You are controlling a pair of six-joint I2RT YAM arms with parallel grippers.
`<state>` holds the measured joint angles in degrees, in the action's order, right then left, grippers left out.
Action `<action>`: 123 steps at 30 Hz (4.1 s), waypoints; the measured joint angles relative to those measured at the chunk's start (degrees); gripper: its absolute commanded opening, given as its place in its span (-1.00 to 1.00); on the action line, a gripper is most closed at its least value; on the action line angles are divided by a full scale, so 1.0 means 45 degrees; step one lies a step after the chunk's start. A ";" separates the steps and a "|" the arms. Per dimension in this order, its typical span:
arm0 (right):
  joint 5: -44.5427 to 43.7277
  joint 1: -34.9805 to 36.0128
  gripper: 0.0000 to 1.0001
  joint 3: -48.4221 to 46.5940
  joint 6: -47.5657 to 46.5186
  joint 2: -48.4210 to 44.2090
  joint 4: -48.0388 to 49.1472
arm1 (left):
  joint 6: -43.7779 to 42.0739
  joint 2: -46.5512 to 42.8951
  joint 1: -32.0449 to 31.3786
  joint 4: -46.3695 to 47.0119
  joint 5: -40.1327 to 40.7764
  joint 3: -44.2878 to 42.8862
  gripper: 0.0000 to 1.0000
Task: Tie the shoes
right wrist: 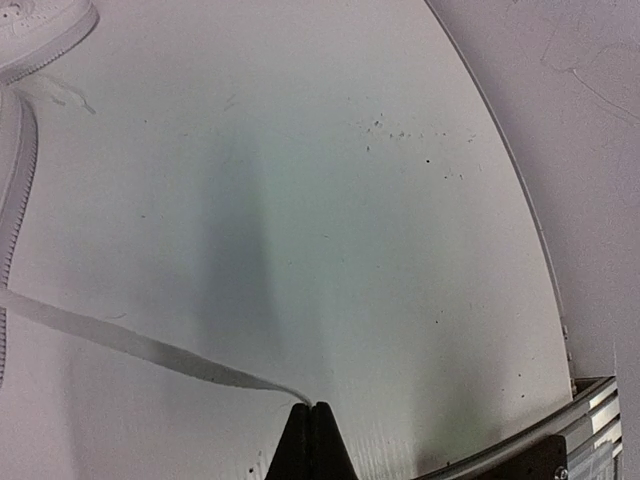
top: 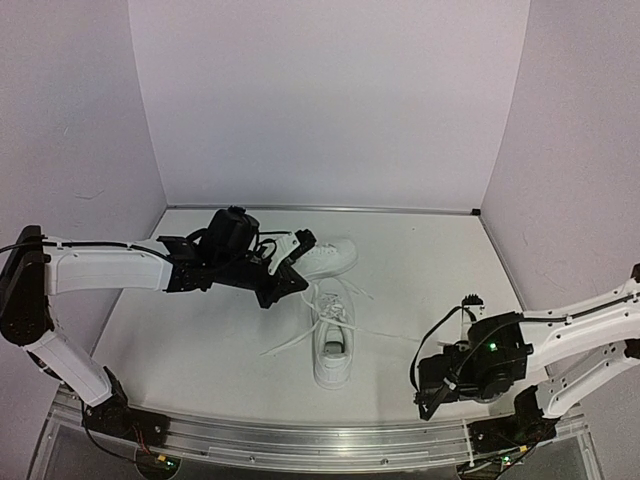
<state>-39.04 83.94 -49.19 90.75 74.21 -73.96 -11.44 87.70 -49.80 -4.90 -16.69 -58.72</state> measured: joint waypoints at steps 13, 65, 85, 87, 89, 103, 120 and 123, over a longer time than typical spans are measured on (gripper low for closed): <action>0.1718 0.0152 -0.98 -0.1407 -0.0529 0.5678 -0.0249 | 0.0009 0.0000 0.0100 -0.0002 0.0214 0.0000 -1.00; 0.9299 -0.5410 0.14 0.0438 -1.5056 0.1264 1.4324 | -0.0122 0.0000 0.0117 -0.0020 -0.0988 0.0000 -1.00; 1.0188 -0.5901 -0.65 0.0361 -1.5625 0.2771 1.5476 | -0.0127 0.0000 0.0117 -0.0025 -0.1016 0.0000 -1.00; 1.0298 -0.5916 -0.67 0.0361 -1.5637 0.2771 1.5541 | -0.0127 0.0000 0.0117 -0.0025 -0.1016 0.0000 -1.00; 1.0379 -0.5949 -0.67 0.0361 -1.5648 0.2771 1.5565 | -0.0127 0.0000 0.0117 -0.0028 -0.1014 0.0000 -1.00; 1.0494 -0.6072 -0.99 0.0361 -1.5581 0.2061 1.5567 | -0.0132 0.0000 0.0117 -0.0287 -0.0913 0.0000 -1.00; 1.0733 -0.6091 -0.63 0.0353 -1.5870 0.2846 1.5591 | -0.0132 0.0000 0.0117 -0.0292 -0.0909 0.0000 -1.00; 1.0864 -0.6091 -0.68 0.0229 -1.5914 0.3018 1.5660 | -0.0132 0.0000 0.0117 -0.0292 -0.0909 0.0000 -1.00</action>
<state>9.85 56.53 -48.16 19.14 87.79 -3.49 -12.03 87.70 -49.28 -6.22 -20.78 -58.72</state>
